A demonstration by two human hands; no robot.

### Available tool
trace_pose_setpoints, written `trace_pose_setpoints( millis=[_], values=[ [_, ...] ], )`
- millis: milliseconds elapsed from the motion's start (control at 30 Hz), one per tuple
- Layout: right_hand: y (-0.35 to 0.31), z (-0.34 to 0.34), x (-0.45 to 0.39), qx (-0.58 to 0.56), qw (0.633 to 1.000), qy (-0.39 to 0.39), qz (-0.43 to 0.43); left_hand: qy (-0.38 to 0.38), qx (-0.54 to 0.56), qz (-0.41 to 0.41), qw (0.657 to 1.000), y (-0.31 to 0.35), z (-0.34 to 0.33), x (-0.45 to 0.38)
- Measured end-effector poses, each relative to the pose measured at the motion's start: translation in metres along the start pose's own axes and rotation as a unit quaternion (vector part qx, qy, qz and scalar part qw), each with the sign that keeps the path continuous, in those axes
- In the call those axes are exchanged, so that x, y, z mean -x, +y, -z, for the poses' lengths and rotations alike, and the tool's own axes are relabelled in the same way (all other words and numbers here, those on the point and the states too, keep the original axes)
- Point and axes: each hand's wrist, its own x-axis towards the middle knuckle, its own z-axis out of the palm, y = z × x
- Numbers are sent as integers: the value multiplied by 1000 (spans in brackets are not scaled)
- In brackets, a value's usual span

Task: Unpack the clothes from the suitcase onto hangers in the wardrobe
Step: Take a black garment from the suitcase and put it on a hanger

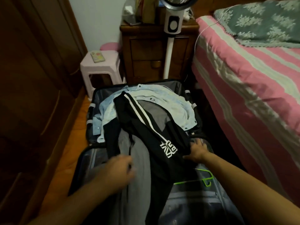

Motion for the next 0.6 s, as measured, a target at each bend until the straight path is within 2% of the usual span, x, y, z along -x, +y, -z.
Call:
trace_pose_setpoints(
  millis=[67,133,167,233,267,333,367,433,467,533,567,600],
  values=[
    [-3,-1,-4,43,995,33,83,-105,-47,-10,993,36,-32,20],
    [-12,9,-2,15,984,86,157,-157,-121,17,980,59,-69,33],
    [-18,20,3,-25,976,112,183,-144,-148,31,978,62,-85,34],
    [-32,56,24,-159,953,168,194,-50,-174,16,983,53,-96,34],
    [-37,79,33,-229,933,196,196,-11,-185,21,983,42,-89,31],
    [-47,134,57,-357,881,224,216,18,-159,41,986,14,-39,30],
    [-52,161,70,-432,848,206,227,31,-158,45,986,-1,-1,30],
    [-66,212,101,-590,766,107,233,88,-191,71,975,-24,88,26],
    [-72,236,118,-652,720,48,233,159,-213,86,960,-29,132,22],
    [-84,275,162,-729,644,-65,222,319,-256,119,905,-22,211,13],
    [-88,289,181,-753,613,-94,217,381,-216,156,886,-12,235,7],
    [-90,300,196,-775,585,-105,214,432,-126,184,874,5,252,4]
  ],
)
